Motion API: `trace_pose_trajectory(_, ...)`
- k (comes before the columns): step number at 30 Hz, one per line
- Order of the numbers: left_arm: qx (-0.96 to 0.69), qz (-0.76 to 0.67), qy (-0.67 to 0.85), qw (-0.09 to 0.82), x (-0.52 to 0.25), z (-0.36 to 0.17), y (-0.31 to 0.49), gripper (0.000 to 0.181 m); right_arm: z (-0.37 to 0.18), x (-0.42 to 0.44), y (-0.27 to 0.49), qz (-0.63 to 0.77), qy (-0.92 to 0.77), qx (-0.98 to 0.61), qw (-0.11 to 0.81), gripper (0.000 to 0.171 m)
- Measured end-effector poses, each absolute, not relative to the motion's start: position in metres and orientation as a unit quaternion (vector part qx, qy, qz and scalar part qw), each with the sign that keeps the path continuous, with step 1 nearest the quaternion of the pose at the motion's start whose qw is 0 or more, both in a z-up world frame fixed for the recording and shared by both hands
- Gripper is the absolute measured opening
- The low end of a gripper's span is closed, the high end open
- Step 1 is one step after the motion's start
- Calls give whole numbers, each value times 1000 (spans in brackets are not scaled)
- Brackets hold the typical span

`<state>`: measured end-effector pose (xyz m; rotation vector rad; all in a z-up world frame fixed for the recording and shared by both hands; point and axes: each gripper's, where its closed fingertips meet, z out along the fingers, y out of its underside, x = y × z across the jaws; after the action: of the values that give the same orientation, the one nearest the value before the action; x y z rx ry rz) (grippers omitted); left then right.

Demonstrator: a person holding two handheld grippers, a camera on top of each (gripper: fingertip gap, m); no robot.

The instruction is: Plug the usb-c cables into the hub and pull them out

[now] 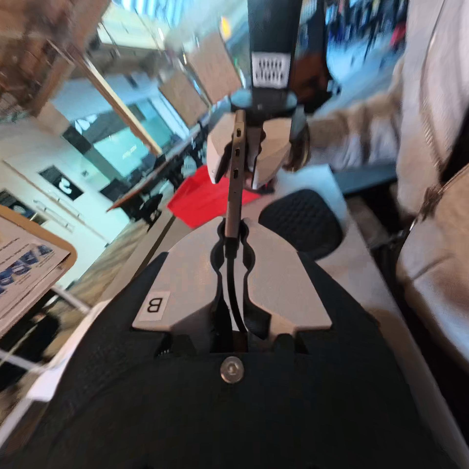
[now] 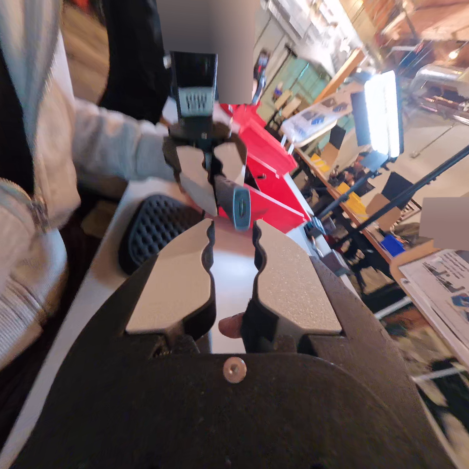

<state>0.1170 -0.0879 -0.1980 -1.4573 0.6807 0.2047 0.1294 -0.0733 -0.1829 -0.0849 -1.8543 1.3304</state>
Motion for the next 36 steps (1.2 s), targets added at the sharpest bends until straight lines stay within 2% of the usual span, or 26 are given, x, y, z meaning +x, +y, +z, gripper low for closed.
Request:
trace_pose_trajectory(4,-579,-21,262,772,124,-184,-103,10,-148,143,-92,634,-680,-33,368,27)
trace_pose_trajectory(9,-568,-32,248,784,124,-182,-105,11,-140,139,-107,638,-681,-30,359,26)
trace_pose_trajectory(15,-585,-14,210,783,117,-184,-93,13,-142,131,-109,636,-689,-40,346,11)
trace_pose_trajectory(19,-595,46,140,790,87,-178,-92,41,-132,115,-81,580,-684,-60,439,9)
trace_pose_trajectory(22,-594,93,92,794,66,-177,-100,44,-111,95,-39,539,-641,-139,529,9)
trace_pose_trajectory(24,-595,104,75,794,60,-179,-103,44,-95,87,-3,560,-566,-228,561,9)
trace_pose_trajectory(26,-597,115,66,791,59,-182,-104,44,-97,80,35,603,-469,-338,549,9)
trace_pose_trajectory(30,-609,132,56,780,58,-189,-100,44,-150,72,66,653,-382,-472,452,9)
trace_pose_trajectory(33,-616,158,48,770,55,-191,-88,44,-168,75,60,667,-385,-475,425,9)
trace_pose_trajectory(36,-629,153,74,758,62,-188,-68,44,-159,82,35,680,-448,-403,419,9)
